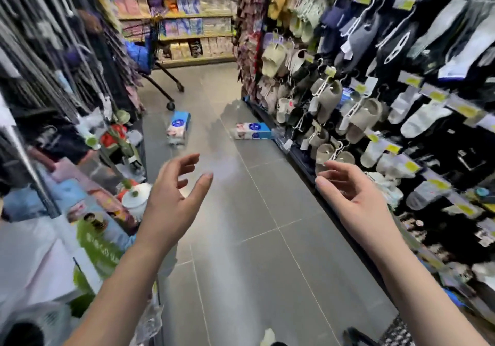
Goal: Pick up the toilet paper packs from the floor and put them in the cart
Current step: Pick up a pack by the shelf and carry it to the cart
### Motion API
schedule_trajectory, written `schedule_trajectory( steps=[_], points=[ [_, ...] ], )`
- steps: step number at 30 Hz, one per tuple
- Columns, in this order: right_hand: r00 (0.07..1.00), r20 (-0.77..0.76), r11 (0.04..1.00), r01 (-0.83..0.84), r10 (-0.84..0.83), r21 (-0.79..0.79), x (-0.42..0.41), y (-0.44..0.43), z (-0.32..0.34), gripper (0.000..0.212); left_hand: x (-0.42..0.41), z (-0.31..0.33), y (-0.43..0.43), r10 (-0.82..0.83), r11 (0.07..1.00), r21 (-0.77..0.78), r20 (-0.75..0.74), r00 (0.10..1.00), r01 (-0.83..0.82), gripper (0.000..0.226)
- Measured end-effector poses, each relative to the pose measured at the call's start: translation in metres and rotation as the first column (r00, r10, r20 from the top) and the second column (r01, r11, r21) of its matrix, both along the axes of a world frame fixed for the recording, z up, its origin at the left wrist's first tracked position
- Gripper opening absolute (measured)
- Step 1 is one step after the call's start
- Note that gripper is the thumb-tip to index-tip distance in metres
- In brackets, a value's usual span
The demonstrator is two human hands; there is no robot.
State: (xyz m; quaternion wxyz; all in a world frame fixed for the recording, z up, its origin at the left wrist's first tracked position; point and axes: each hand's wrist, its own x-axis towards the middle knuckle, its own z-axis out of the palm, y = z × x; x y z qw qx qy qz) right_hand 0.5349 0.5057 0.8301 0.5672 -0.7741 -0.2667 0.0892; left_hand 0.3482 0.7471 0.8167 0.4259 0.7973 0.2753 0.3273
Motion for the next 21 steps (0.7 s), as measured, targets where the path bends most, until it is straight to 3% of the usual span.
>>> schedule_trajectory(
  steps=[6, 13, 21],
  points=[
    [0.997, -0.038, 0.996, -0.062, 0.064, 0.061, 0.057, 0.094, -0.008, 0.030, 0.038, 0.002, 0.061, 0.033, 0.999, -0.021, -0.024, 0.999, -0.034, 0.041],
    [0.992, -0.035, 0.985, -0.113, 0.118, 0.132, 0.163, 0.208, -0.006, 0.028, 0.146, 0.028, 0.167, 0.049, 0.999, 0.024, -0.047, 0.998, -0.048, 0.038],
    [0.978, -0.085, 0.972, -0.179, 0.193, 0.149, 0.269, 0.314, 0.001, 0.022, 0.241, 0.044, 0.262, 0.077, 0.996, -0.035, -0.057, 0.995, -0.079, 0.037]
  ],
)
